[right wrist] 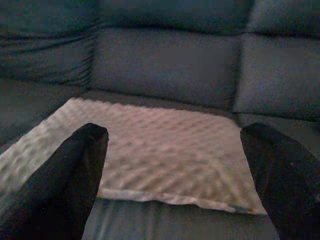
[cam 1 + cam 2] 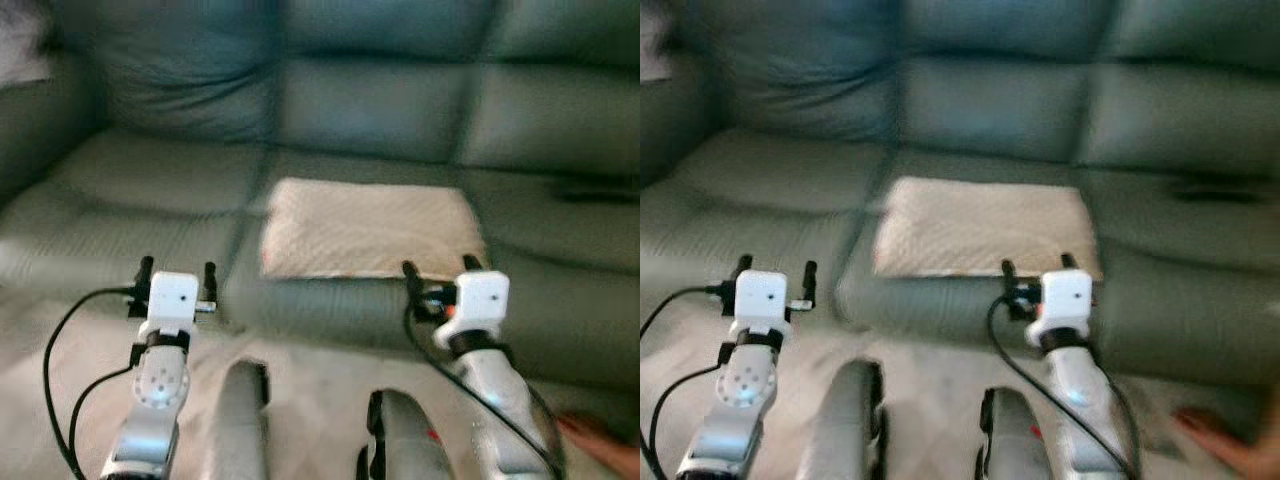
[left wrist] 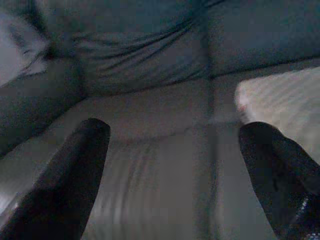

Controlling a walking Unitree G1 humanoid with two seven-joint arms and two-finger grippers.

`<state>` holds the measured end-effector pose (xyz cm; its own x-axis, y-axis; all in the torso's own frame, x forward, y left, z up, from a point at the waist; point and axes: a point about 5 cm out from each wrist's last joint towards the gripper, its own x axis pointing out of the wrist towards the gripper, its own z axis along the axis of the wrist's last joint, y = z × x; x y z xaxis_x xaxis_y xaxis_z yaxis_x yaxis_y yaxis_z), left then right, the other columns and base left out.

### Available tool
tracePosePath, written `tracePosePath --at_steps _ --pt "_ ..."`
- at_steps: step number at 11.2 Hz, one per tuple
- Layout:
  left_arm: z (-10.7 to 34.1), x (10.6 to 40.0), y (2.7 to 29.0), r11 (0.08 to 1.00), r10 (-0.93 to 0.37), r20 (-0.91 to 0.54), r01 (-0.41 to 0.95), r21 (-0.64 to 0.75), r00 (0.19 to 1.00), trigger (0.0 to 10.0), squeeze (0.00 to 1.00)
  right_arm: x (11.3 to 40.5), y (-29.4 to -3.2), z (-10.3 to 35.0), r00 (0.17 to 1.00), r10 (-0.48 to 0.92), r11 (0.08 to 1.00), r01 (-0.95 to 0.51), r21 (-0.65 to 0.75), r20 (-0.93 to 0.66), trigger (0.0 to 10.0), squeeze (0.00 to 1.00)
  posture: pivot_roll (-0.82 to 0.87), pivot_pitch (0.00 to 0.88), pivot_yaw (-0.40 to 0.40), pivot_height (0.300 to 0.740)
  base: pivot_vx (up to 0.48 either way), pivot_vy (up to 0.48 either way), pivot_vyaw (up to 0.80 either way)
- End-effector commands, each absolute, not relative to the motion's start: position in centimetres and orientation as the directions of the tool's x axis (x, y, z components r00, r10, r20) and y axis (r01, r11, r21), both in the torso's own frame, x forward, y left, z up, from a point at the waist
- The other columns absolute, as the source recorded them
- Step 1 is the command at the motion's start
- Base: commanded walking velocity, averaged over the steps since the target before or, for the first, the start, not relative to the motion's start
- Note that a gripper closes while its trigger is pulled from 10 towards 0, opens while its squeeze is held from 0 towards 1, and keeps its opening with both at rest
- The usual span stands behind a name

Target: Move the pillow to the sofa

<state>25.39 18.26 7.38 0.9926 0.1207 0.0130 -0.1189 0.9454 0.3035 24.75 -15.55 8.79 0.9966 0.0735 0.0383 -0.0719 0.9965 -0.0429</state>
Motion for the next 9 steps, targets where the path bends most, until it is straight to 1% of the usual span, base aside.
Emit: tracePosePath --at_steps 1,5,7,8,9 --pt "7.8 25.5 17.8 0.948 0.104 0.022 -0.106 0.299 0.994 10.0 0.0 25.0 -16.1 8.9 0.998 0.06 0.997 -0.058 -0.051 0.032 10.0 0.0 -0.02 0.052 -0.009 0.681 0.0 0.0 0.0" --pt "8.0 26.3 17.2 0.95 0.109 0.018 -0.11 0.292 0.994 10.0 0.0 26.1 -16.2 9.5 0.996 0.073 0.996 -0.07 -0.049 0.045 10.0 0.0 -0.03 0.035 -0.016 0.736 0.0 0.0 0.0" --pt "8.1 26.7 16.6 0.955 0.093 0.016 -0.094 0.281 0.996 10.0 0.0 26.6 -15.9 9.8 0.995 0.085 0.995 -0.082 -0.049 0.053 10.0 0.0 -0.04 0.025 -0.012 0.74 0.0 0.0 0.0" --pt "7.9 26.8 16.4 0.956 0.091 0.01 -0.09 0.28 0.996 10.0 0.0 26.8 -15.9 9.9 0.995 0.085 0.996 -0.082 -0.045 0.058 10.0 0.0 -0.04 0.0 -0.008 0.74 0.0 0.0 0.0" --pt "7.4 27.3 16.1 0.949 0.091 -0.013 -0.083 0.304 0.996 10.0 0.0 27.3 -16.0 10.0 0.995 0.081 0.996 -0.078 -0.045 0.063 10.0 0.0 -0.03 0.0 -0.017 0.74 0.0 0.0 0.0"
